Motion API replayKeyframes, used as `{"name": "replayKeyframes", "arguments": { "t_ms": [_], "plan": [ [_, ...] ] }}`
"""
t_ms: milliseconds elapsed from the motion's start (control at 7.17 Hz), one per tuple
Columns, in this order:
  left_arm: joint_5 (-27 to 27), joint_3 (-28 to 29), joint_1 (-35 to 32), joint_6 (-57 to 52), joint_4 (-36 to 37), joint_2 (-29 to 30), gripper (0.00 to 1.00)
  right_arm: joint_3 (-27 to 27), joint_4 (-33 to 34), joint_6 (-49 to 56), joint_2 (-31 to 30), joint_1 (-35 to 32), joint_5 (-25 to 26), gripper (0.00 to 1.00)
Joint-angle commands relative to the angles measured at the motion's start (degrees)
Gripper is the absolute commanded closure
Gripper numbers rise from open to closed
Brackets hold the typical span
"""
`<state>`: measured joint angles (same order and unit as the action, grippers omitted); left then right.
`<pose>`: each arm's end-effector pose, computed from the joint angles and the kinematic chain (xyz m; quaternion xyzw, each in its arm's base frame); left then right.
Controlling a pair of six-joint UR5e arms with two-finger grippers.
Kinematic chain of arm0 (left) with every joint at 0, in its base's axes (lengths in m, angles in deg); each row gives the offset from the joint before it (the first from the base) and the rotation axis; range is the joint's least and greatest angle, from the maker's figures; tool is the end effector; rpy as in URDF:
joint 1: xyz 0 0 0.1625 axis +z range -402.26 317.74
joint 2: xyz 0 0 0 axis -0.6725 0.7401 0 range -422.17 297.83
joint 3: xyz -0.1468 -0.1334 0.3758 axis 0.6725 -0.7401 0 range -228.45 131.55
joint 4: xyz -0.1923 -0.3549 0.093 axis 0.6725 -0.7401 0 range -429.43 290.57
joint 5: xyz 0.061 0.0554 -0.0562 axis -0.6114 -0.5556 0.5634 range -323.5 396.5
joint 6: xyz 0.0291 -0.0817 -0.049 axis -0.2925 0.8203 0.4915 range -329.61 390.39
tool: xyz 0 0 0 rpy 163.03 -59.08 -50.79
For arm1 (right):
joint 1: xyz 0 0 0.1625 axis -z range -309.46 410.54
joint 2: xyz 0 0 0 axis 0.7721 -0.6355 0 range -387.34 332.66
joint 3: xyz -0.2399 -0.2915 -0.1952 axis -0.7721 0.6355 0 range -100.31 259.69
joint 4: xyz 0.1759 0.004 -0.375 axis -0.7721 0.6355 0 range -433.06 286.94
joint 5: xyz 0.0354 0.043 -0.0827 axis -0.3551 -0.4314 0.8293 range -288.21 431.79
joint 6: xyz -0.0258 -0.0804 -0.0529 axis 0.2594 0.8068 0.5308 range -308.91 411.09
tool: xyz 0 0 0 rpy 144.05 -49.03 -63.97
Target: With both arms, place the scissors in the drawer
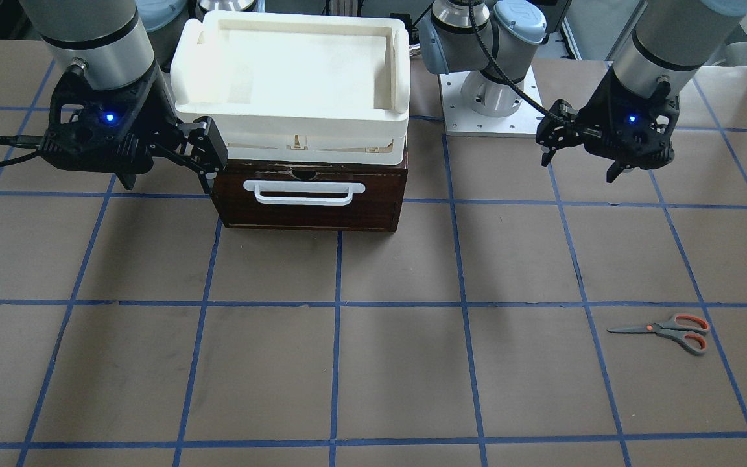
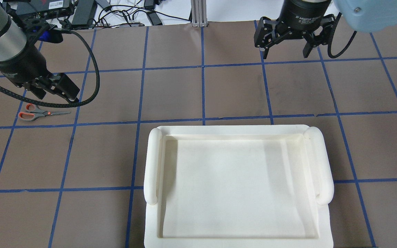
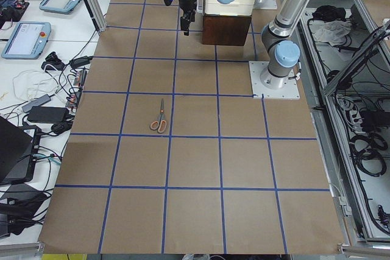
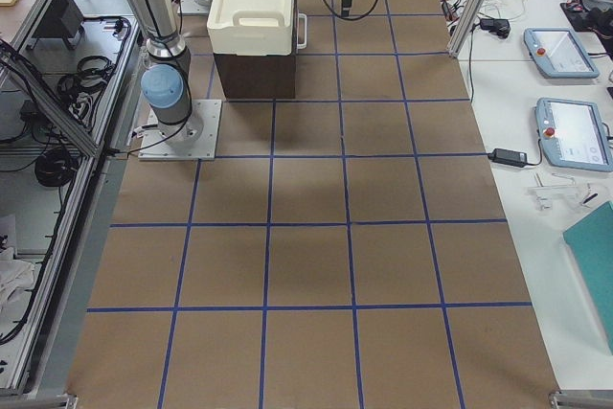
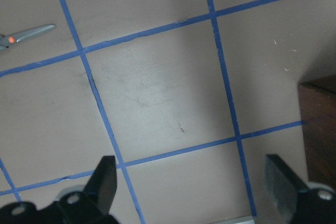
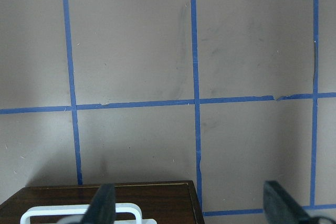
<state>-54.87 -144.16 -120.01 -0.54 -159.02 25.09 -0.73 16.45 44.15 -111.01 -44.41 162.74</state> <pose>-0.0289 -0.4837 0.4627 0.1625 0.9864 0.0252 0.0029 0.1780 -0.5295 0.5124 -0.0176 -0.9995 0.0249 0.0058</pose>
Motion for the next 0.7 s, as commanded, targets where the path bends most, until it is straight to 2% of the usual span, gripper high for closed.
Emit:
{"name": "replayKeyframes", "arguments": {
  "t_ms": [0, 279, 558],
  "plan": [
    [-1.60, -0.35, 2.94, -12.59, 5.79, 3.43, 0.00, 0.00, -0.04, 0.00, 0.17, 0.03, -0.42, 0.00],
    [-4.25, -0.44, 4.52, -23.42, 12.13, 7.21, 0.00, 0.00, -0.21, 0.18, 0.26, 0.12, -0.42, 0.00],
    [-4.17, -0.53, 9.08, -37.98, 14.18, 11.33, 0.00, 0.00, -0.04, 0.09, 0.26, 0.12, -0.42, 0.00]
  ]
}}
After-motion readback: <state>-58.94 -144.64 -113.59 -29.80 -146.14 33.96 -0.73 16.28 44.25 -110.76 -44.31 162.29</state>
